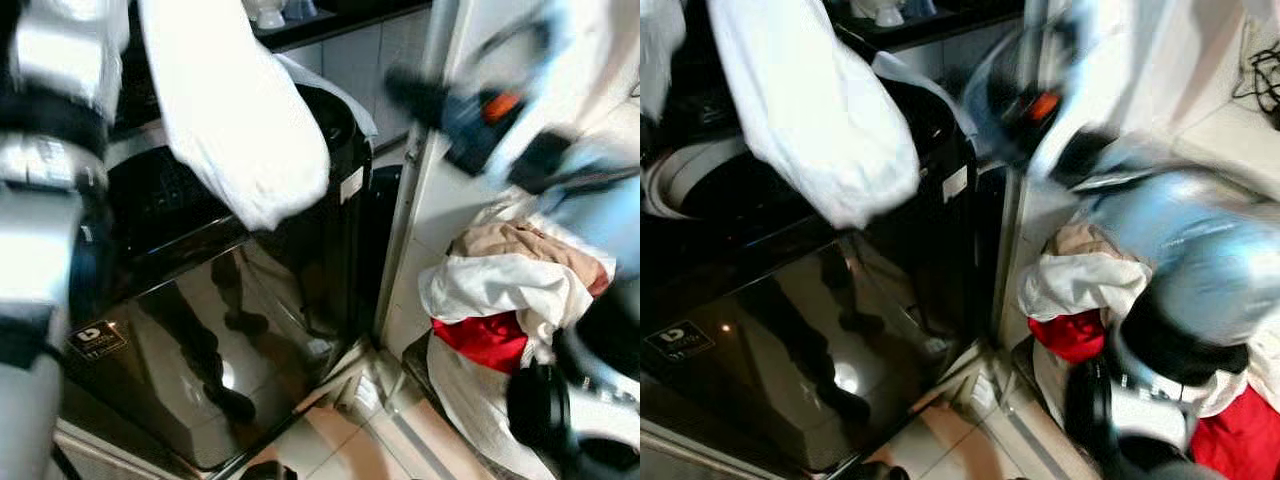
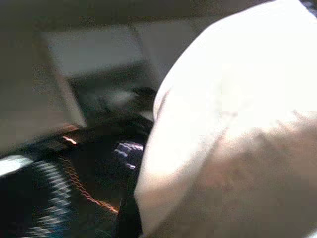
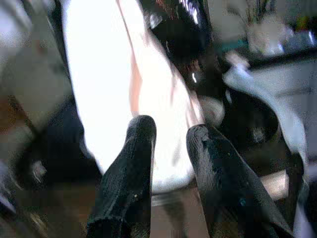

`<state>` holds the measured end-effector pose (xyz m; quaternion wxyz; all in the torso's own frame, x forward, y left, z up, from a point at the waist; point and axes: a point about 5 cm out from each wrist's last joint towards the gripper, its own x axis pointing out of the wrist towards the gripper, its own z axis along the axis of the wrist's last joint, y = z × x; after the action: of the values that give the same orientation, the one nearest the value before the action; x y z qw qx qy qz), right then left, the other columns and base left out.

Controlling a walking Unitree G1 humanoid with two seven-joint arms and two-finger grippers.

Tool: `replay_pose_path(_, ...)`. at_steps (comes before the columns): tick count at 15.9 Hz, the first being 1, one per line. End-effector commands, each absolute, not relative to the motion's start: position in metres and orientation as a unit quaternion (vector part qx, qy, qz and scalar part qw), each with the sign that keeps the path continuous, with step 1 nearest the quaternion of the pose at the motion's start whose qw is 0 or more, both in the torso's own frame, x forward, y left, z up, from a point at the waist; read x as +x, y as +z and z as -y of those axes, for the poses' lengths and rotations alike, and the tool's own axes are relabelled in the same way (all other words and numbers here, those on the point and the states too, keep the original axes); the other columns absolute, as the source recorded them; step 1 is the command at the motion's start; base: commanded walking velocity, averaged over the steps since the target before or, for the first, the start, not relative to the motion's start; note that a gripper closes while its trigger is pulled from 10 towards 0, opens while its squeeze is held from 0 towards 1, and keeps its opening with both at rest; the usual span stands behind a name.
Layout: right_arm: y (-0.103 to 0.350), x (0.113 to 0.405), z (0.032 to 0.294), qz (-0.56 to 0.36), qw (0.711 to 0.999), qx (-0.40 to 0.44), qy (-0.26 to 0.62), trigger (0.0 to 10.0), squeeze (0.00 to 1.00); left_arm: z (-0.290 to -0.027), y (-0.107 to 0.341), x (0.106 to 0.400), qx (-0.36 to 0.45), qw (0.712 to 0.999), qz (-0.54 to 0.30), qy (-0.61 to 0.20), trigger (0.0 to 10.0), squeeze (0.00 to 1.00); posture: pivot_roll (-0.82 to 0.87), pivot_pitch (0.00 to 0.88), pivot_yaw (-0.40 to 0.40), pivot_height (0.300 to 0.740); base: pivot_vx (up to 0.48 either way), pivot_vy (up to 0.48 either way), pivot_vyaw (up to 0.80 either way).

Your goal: Clothes washing

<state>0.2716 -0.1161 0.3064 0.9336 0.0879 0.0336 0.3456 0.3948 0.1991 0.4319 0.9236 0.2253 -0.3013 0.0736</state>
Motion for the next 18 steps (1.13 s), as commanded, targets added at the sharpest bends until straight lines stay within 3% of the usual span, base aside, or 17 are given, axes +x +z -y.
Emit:
replay_pose_path(1, 0.300, 0.268, 0.106, -0.039, 0.935, 0.054, 0.349, 10.0, 0.00, -0.206, 0.416, 0.402, 0.219, 0.935, 0.263, 0.093, 0.0, 0.00, -0.07, 0.000, 0.125, 0.740, 0.000, 0.000, 0.00)
replay_pose_path(2, 0.295, 0.266, 0.103, -0.050, 0.933, 0.044, 0.353, 10.0, 0.00, -0.206, 0.400, 0.409, 0.198, 0.951, 0.223, 0.082, 0.0, 0.00, -0.07, 0.000, 0.128, 0.740, 0.000, 0.000, 0.00)
replay_pose_path(3, 0.285, 0.262, 0.096, -0.071, 0.928, 0.032, 0.363, 10.0, 0.00, -0.206, 0.367, 0.419, 0.169, 0.972, 0.144, 0.072, 4.5, 0.00, -0.07, 0.000, 0.128, 0.740, 0.000, 0.000, 0.00)
replay_pose_path(4, 0.276, 0.259, 0.091, -0.087, 0.926, 0.020, 0.367, 10.0, 0.00, -0.205, 0.334, 0.424, 0.176, 0.978, 0.076, 0.076, 10.0, 0.00, -0.09, 0.000, 0.135, 0.740, 0.000, 0.000, 0.00)
replay_pose_path(5, 0.272, 0.259, 0.089, -0.091, 0.927, 0.014, 0.365, 10.0, 0.00, -0.204, 0.318, 0.426, 0.185, 0.979, 0.048, 0.076, 10.0, 0.00, -0.10, 0.000, 0.134, 0.740, 0.000, 0.000, 0.00)
replay_pose_path(6, 0.262, 0.260, 0.081, -0.100, 0.931, 0.014, 0.352, 10.0, 0.00, -0.203, 0.263, 0.425, 0.192, 0.977, -0.056, 0.076, 10.0, 0.00, -0.10, 0.000, 0.132, 0.740, 0.000, 0.000, 0.00)
replay_pose_path(8, 0.258, 0.259, 0.079, -0.106, 0.932, 0.015, 0.346, 10.0, 0.00, -0.202, 0.234, 0.422, 0.154, 0.980, -0.107, 0.066, 10.0, 0.00, -0.12, 0.000, 0.134, 0.740, 0.000, 0.000, 0.00)
replay_pose_path(9, 0.257, 0.257, 0.078, -0.108, 0.931, 0.016, 0.347, 10.0, 0.00, -0.203, 0.226, 0.420, 0.105, 0.984, -0.128, 0.068, 10.0, 1.00, -0.12, 0.000, 0.133, 0.740, 0.000, 0.000, 0.00)
replay_pose_path(12, 0.256, 0.258, 0.079, -0.111, 0.932, 0.015, 0.345, 10.0, 0.00, -0.201, 0.222, 0.419, 0.026, 0.987, -0.148, 0.063, 10.0, 1.00, -0.11, 0.000, 0.123, 0.740, 0.000, 0.000, 0.00)
replay_pose_path(18, 0.253, 0.261, 0.080, -0.124, 0.933, 0.018, 0.337, 10.0, 0.00, -0.200, 0.223, 0.420, 0.035, 0.987, -0.149, 0.055, 10.0, 1.00, -0.08, 0.000, 0.101, 0.740, 0.000, 0.000, 0.00)
